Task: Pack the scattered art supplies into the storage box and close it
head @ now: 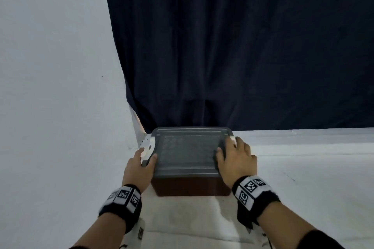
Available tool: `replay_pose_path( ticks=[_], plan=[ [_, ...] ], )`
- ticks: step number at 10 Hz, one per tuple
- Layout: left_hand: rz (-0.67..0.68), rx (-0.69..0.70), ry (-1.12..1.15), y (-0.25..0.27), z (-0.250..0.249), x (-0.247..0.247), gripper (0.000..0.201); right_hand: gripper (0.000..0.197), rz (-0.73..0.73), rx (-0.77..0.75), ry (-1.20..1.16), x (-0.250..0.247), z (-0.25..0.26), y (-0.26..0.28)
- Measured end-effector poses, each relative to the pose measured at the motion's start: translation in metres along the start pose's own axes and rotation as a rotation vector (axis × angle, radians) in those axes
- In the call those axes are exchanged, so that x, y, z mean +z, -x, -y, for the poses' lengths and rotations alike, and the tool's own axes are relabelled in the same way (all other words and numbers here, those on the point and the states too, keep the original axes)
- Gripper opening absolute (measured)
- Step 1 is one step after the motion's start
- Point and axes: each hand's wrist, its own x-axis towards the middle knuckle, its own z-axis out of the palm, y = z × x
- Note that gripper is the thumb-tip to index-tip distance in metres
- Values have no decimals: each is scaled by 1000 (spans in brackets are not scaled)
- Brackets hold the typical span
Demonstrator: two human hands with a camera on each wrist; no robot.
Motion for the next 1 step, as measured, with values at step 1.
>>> replay_pose_path(
  ticks=[1],
  plan=[
    [-32, 75, -40, 14, 0, -10, 58, 46, -49, -70, -60, -15, 11, 29]
  ],
)
